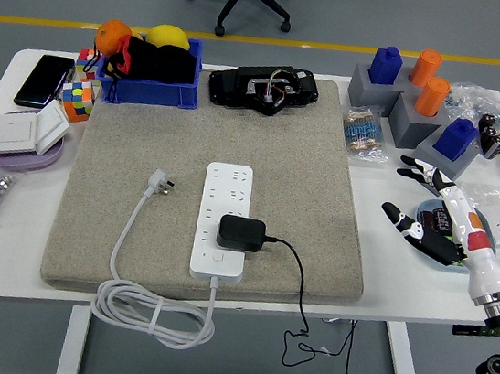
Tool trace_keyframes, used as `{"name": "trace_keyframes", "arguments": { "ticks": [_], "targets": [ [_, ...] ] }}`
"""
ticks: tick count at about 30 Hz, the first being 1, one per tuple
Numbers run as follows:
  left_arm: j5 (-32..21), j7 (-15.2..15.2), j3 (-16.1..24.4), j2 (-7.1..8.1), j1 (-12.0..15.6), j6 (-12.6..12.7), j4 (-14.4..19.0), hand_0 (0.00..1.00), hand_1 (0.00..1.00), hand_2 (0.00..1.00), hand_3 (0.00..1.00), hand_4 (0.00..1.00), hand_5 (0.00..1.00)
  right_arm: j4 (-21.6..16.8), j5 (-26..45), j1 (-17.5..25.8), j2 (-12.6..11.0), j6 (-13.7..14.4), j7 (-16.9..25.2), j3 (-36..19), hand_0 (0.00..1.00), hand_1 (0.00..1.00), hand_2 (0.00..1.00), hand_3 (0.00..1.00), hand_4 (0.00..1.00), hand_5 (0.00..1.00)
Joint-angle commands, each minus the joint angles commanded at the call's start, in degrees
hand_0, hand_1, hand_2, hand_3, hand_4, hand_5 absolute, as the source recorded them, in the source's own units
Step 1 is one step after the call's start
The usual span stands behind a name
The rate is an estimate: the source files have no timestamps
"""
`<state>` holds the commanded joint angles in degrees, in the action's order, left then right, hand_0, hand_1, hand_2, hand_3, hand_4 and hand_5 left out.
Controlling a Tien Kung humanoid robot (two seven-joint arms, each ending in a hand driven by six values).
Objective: Press the white button,pick up the black plug,place it near the board,insert it into the board
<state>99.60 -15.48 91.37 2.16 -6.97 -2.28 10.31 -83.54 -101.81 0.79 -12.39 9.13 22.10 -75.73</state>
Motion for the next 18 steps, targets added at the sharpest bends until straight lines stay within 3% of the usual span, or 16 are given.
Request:
{"name": "trace_keyframes", "arguments": {
  "ticks": [14, 18],
  "targets": [
    [-0.5, 0.2, 0.9, -0.50, -1.0, 0.4, 0.0, 0.477, 0.498, 0.498, 0.585, 0.566, 0.270, 0.0, -1.6, -1.4, 0.9, -0.9, -3.0, -1.4, 0.689, 0.610, 0.543, 0.605, 0.821, 0.575],
    [-0.7, 0.3, 1.4, -0.60, -0.7, 0.5, 0.0, 0.470, 0.499, 0.499, 0.585, 0.567, 0.272, -0.2, -0.9, -1.5, 1.1, -0.4, -0.9, -2.0, 0.674, 0.585, 0.532, 0.592, 0.820, 0.570]
  ]
}}
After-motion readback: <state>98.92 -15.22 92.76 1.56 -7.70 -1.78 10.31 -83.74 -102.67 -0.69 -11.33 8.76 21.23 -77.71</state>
